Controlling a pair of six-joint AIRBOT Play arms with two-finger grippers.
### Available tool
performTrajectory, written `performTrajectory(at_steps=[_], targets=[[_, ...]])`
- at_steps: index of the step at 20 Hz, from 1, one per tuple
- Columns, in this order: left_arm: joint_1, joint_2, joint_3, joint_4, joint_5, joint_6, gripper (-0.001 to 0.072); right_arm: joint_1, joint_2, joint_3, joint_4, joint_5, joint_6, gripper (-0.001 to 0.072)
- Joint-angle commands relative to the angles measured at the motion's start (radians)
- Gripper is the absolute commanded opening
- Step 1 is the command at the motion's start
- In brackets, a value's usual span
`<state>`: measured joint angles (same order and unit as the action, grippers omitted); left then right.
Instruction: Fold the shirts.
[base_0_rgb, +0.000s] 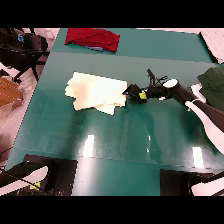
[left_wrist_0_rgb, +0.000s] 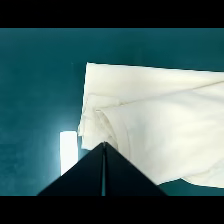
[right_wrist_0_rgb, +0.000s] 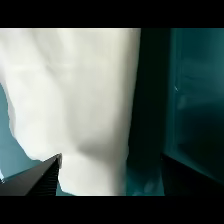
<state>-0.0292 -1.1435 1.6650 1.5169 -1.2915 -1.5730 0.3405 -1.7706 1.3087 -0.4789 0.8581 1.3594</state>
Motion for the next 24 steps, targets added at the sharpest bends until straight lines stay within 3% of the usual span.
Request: performTrajectory(at_steps=[1, 5, 6, 8, 12, 18, 24], targets=[[0.001, 0.001, 0.000, -0.009, -0.004, 0.002, 0.0023, 0.058, -0.053, 0.048, 0.037, -0.117, 0.011, 0.0716], [0.001, 0.001, 0.000, -0.016, -0.003, 0.002, 0.0023, 0.121, -0.214, 0.247, 0.140, -0.070, 0.022, 0.0706], [0.001, 0.001, 0.000, -0.018, -0.004, 0.003, 0.0024, 0.137, -0.250, 0.305, 0.147, -0.060, 0.042, 0.0621], [0.001, 0.001, 0.000, -0.019, -0.009, 0.003, 0.0023, 0.160, -0.282, 0.401, 0.146, -0.048, 0.042, 0.0027], [0.001, 0.001, 0.000, -0.019, -0.008, 0.003, 0.0024, 0.134, -0.217, 0.533, 0.114, -0.023, 0.053, 0.0017], [0.001, 0.001, 0.000, -0.019, -0.003, 0.003, 0.0024, -0.065, 0.031, 0.674, -0.264, 0.064, 0.311, 0.0017], [0.001, 0.001, 0.000, -0.034, -0.002, 0.002, 0.0024, -0.496, 0.224, 0.717, -0.311, 0.164, 0.499, 0.0016]])
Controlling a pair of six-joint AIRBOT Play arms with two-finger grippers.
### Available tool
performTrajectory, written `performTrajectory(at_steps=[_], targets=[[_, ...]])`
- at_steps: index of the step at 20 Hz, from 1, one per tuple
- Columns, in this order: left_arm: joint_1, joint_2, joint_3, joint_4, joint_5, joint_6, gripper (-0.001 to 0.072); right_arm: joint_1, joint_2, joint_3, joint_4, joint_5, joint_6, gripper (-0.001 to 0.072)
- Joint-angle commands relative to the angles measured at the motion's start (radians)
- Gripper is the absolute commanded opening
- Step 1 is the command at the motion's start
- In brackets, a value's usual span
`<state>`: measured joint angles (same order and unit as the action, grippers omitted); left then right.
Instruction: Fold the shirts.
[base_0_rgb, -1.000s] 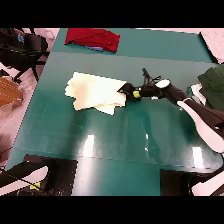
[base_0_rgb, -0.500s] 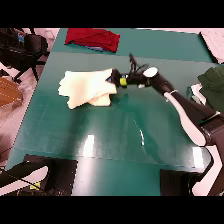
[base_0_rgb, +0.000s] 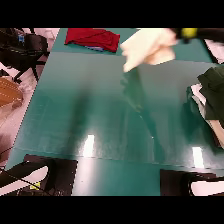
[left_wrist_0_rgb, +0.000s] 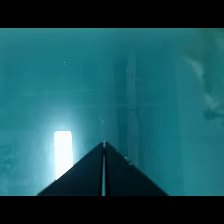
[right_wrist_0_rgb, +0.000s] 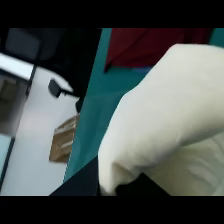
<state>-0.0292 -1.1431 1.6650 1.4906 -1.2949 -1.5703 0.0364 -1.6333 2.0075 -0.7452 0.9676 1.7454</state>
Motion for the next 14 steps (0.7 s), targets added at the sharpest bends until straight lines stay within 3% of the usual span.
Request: performTrajectory(at_steps=[1, 8, 14], targets=[[0.001, 0.000, 0.000, -0.008, 0.002, 0.000, 0.0024, -0.272, 0.116, 0.006, -0.044, 0.065, 0.144, 0.0016], [0.001, 0.000, 0.000, -0.039, 0.007, -0.002, 0.0024, -0.825, 0.335, -0.180, -0.044, 0.174, 0.360, 0.0017], [0.001, 0.000, 0.000, -0.101, 0.021, -0.003, 0.0024, -1.124, 0.470, -0.430, -0.076, 0.416, 0.383, 0.0017]])
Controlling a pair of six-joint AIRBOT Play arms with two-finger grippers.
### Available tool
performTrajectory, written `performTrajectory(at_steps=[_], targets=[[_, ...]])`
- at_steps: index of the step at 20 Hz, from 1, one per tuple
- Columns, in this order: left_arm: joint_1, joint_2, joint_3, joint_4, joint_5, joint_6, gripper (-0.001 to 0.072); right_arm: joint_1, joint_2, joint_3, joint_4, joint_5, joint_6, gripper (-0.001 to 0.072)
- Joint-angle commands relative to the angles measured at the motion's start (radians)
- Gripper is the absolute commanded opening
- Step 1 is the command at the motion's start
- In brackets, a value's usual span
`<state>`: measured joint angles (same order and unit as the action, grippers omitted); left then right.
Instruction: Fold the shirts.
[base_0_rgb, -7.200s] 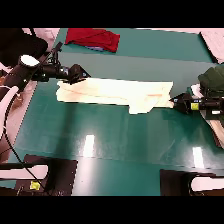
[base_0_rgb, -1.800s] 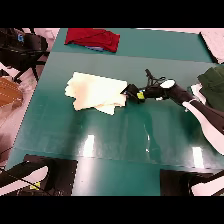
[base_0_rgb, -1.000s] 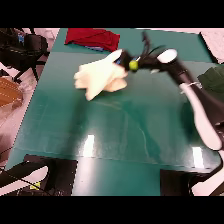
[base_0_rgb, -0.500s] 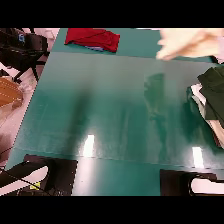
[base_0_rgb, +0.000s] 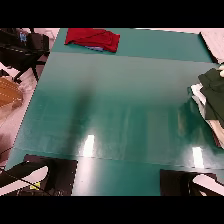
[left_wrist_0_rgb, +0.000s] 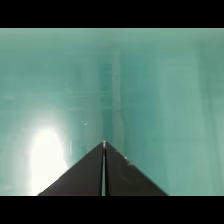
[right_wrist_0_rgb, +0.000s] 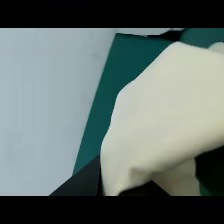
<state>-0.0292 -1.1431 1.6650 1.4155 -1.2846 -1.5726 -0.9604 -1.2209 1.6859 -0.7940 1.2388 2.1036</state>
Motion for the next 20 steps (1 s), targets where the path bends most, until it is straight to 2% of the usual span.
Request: performTrajectory(at_steps=[1, 4, 8, 9, 10, 11, 12, 14, 17, 20], targets=[[0.001, 0.000, 0.000, -0.026, 0.013, -0.001, 0.0023, -0.142, 0.072, -0.155, -0.053, 0.192, 0.024, 0.0018], [0.001, 0.001, 0.000, -0.029, 0.012, -0.002, 0.0024, -0.144, 0.100, -0.283, -0.132, 0.263, 0.023, 0.0020], [0.001, 0.002, 0.000, -0.049, -0.012, -0.009, 0.0024, -0.158, 0.117, -0.417, -0.212, 0.279, -0.001, 0.0023], [0.001, 0.003, 0.000, -0.053, -0.019, -0.009, 0.0023, -0.174, 0.117, -0.436, -0.215, 0.285, -0.024, 0.0086], [0.001, 0.003, 0.000, -0.064, -0.021, -0.009, 0.0023, -0.193, 0.117, -0.444, -0.214, 0.287, -0.029, 0.0263], [0.001, 0.003, 0.000, -0.082, -0.021, -0.008, 0.0023, -0.220, 0.117, -0.441, -0.198, 0.275, -0.031, 0.0407], [0.001, 0.003, 0.000, -0.093, -0.021, -0.008, 0.0023, -0.255, 0.117, -0.420, -0.169, 0.257, -0.045, 0.0438], [0.000, 0.003, 0.000, -0.102, -0.018, -0.008, 0.0024, -0.328, 0.117, -0.336, -0.063, 0.189, -0.111, 0.0450], [0.000, 0.003, 0.000, -0.117, 0.002, -0.008, 0.0024, -0.410, 0.114, -0.169, 0.085, 0.095, -0.120, 0.0451], [0.000, 0.002, 0.000, -0.171, 0.032, -0.005, 0.0024, -0.393, 0.061, 0.030, 0.250, 0.061, -0.159, 0.0460]])
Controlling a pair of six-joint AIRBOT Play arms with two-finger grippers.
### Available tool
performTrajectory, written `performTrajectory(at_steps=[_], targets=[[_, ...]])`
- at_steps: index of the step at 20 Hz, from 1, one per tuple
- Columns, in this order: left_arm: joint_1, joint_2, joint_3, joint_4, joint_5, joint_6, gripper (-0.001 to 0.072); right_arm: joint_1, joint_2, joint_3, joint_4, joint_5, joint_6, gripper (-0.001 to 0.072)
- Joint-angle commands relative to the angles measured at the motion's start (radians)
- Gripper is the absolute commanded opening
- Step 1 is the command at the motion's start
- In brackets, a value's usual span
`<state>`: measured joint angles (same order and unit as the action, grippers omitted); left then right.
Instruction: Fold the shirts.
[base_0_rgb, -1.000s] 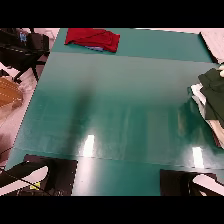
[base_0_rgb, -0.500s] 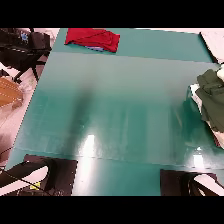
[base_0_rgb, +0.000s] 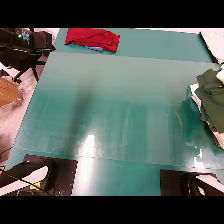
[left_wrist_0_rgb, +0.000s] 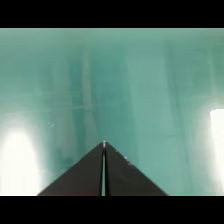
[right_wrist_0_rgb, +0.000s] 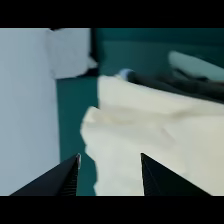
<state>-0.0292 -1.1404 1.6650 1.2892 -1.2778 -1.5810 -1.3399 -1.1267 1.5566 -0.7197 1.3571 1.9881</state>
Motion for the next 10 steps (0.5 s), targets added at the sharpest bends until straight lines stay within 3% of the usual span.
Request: performTrajectory(at_steps=[1, 4, 6, 10], targets=[[0.000, 0.000, 0.000, -0.056, 0.029, 0.003, 0.0024, 0.022, -0.056, 0.228, 0.227, -0.061, -0.047, 0.0493], [0.000, 0.000, 0.000, -0.106, 0.027, 0.001, 0.0024, 0.288, -0.089, 0.410, 0.321, -0.106, -0.106, 0.0512], [0.000, 0.000, 0.000, -0.163, 0.023, -0.001, 0.0024, 0.625, -0.087, 0.472, 0.312, -0.172, -0.175, 0.0511], [0.000, 0.000, 0.000, -0.176, -0.034, -0.016, 0.0025, 1.353, -0.088, 0.401, 0.297, -0.230, -0.489, 0.0498]])
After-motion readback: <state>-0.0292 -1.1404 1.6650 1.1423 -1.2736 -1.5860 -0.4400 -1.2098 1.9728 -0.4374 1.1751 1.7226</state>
